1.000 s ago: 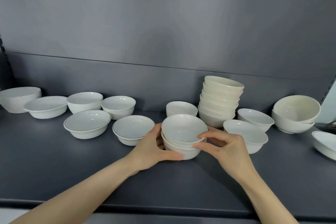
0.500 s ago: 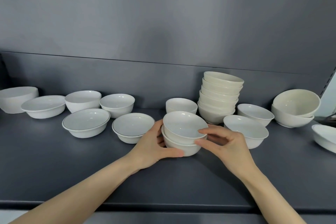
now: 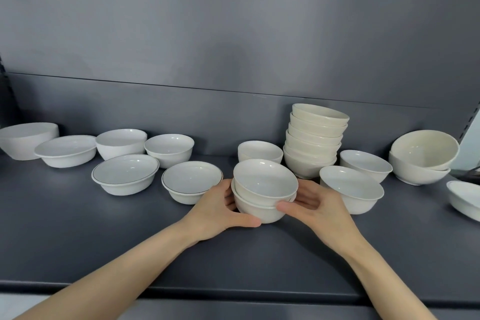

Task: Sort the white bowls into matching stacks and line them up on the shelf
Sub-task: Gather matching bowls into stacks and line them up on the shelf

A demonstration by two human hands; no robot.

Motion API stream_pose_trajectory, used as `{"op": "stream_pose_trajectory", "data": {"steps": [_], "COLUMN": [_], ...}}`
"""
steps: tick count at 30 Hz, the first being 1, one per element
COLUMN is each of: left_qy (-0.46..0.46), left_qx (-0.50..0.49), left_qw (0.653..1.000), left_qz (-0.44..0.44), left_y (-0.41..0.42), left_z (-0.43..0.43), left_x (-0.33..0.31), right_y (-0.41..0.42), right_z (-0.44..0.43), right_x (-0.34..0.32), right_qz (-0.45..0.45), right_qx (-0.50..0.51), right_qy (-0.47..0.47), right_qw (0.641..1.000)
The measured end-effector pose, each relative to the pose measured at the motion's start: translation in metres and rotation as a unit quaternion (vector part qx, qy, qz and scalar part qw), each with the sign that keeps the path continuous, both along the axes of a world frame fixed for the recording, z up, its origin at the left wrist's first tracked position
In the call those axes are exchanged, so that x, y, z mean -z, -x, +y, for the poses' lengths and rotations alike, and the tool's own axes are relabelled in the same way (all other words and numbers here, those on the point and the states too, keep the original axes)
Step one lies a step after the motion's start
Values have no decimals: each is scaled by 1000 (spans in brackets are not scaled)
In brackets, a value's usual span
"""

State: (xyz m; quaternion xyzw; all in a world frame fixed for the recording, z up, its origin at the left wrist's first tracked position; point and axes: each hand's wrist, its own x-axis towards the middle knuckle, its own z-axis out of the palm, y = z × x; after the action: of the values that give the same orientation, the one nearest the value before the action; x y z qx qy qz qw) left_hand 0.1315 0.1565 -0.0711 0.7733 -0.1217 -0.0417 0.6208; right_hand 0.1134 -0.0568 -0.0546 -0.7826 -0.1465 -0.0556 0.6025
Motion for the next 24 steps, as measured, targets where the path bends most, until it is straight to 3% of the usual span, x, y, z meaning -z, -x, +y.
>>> {"op": "stream_pose_trajectory", "data": {"steps": [11,18,24], "left_qy": [31,-31,-160], "left_qx": [-71,-89,-93], "left_qw": [994,986,969], "left_qz": [-80,-137,-161], "left_y": [31,-1,-57], "left_z": [24,97,163], "left_x": [-37,-68,-70], "right_y": [1,-36,-82], "right_z": [23,90,155], "right_x": [-39,-66,-63], "right_qz": [-66,-89,-85], "right_qx": [-34,-64,-51], "right_qy": [-37,-47,-59], "right_qw": [997,993,993]}}
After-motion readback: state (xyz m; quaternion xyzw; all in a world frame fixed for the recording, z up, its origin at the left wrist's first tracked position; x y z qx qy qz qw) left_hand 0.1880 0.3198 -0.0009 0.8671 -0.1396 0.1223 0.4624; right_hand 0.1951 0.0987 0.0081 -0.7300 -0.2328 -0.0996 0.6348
